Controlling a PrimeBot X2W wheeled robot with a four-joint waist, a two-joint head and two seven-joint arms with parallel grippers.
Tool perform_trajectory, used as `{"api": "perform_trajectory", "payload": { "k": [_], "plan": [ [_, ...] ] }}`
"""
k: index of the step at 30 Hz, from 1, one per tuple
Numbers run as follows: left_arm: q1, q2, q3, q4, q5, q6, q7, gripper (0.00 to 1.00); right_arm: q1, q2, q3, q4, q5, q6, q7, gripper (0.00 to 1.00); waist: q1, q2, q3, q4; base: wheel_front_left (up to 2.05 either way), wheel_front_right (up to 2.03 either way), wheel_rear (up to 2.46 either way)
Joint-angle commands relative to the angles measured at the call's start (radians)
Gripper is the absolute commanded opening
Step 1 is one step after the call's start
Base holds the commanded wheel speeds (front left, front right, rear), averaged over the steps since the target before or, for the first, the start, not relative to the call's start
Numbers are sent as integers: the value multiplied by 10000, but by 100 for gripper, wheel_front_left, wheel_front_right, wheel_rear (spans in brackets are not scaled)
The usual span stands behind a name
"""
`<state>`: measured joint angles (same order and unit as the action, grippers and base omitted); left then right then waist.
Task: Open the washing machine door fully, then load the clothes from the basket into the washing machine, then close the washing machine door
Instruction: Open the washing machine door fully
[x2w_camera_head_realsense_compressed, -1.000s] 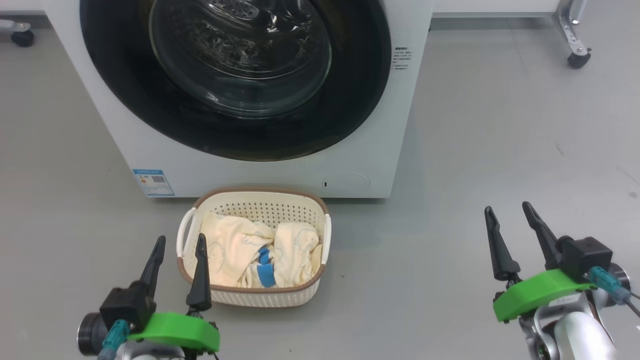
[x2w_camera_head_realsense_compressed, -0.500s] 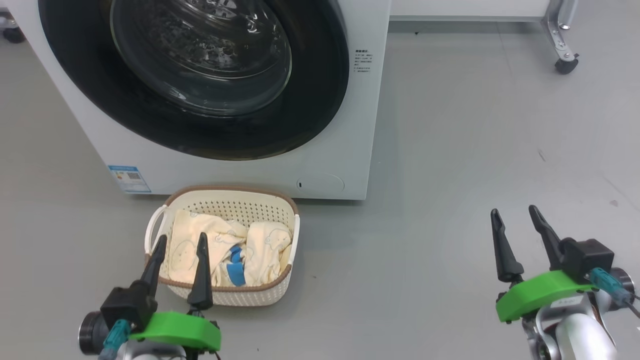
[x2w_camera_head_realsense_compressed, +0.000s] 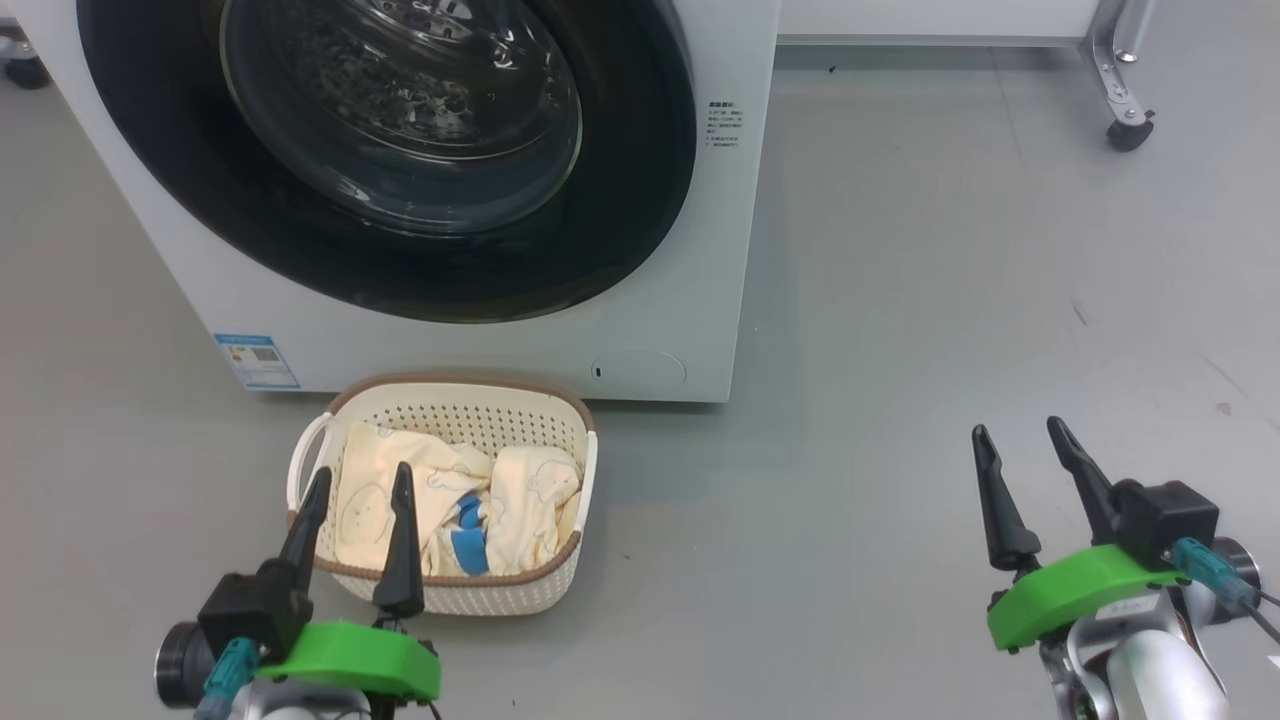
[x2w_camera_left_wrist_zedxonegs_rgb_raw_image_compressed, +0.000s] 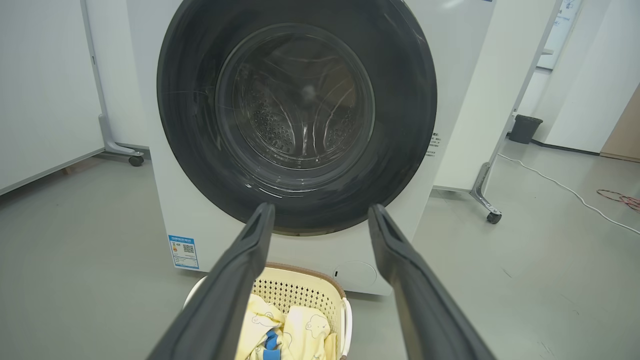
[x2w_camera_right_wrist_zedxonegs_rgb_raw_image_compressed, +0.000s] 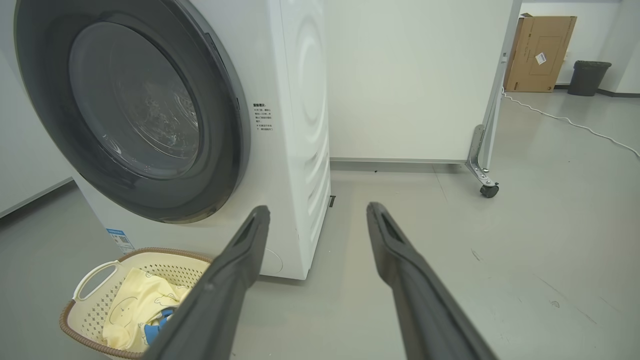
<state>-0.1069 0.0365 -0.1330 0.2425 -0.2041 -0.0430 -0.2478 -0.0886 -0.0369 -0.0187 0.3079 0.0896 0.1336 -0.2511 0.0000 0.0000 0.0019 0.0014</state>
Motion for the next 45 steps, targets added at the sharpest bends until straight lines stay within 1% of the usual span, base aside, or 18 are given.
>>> {"api": "perform_trajectory", "payload": {
  "k": [1,39,45],
  "plan": [
    [-448,137,362,-301,-5,63,-139,100,-527,-133,263,-272,43,-29,-107,100,0,0,-12,-6,0,0,0],
    [-447,137,360,-159,-28,197,-140,100,-531,-133,356,-242,6,-29,-107,100,0,0,-6,42,0,0,0],
    [-464,137,352,-156,-58,211,-140,100,-525,-133,405,-653,1,-29,-107,100,0,0,41,56,0,0,0]
  ]
}}
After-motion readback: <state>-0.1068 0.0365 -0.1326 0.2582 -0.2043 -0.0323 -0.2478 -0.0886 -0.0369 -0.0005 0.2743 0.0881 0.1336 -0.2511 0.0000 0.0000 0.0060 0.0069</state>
